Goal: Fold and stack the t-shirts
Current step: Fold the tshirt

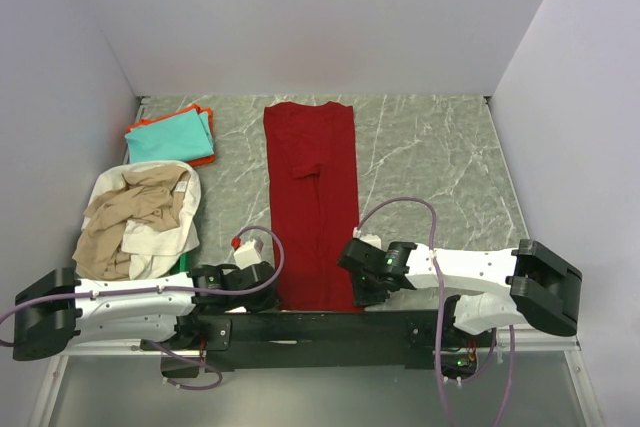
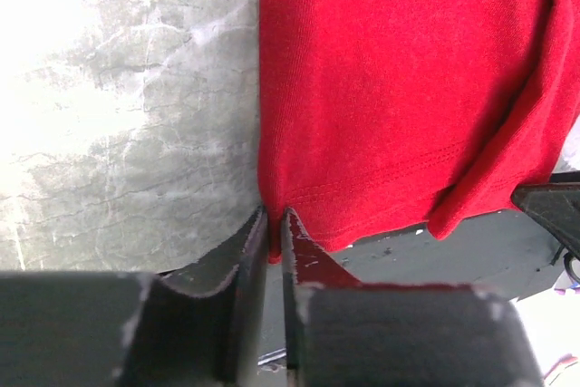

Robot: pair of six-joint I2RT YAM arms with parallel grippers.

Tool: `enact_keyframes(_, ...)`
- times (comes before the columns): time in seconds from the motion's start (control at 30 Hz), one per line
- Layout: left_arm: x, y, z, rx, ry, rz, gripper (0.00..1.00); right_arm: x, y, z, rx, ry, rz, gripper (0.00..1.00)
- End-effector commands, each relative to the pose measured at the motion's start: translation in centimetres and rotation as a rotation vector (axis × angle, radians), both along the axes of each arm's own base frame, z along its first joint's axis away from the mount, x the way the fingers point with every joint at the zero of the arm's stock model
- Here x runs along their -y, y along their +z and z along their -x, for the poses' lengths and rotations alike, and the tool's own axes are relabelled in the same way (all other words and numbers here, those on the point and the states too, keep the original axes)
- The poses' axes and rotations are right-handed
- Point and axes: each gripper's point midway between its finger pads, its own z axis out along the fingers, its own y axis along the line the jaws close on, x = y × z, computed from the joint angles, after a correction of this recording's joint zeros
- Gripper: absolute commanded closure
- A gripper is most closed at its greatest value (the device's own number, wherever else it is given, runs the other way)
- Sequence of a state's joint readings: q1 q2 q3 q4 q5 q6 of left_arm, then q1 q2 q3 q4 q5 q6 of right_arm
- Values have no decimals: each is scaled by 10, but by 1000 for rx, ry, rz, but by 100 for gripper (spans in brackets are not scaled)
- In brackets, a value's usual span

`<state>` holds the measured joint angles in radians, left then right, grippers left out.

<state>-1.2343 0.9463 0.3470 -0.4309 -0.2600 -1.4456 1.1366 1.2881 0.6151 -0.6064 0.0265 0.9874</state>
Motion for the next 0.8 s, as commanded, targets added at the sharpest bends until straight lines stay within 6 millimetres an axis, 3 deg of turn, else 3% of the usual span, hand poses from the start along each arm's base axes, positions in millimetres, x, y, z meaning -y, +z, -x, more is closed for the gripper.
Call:
enact_keyframes(0.0, -2, -3, -1, 9, 4, -11, 85, 10, -3, -5, 40, -23, 39, 66)
enact_keyframes(0.1, -3, -5, 0, 4, 4, -19, 94, 15, -5, -6, 43, -32, 67, 67)
enact_keyframes(0.27, -5, -10, 2, -8, 0, -38, 99, 11, -2, -9, 63, -37, 48, 68)
enact_keyframes(0.77, -10, -16, 5, -32, 0, -75, 100, 6, 2, -18, 90, -46, 60, 69)
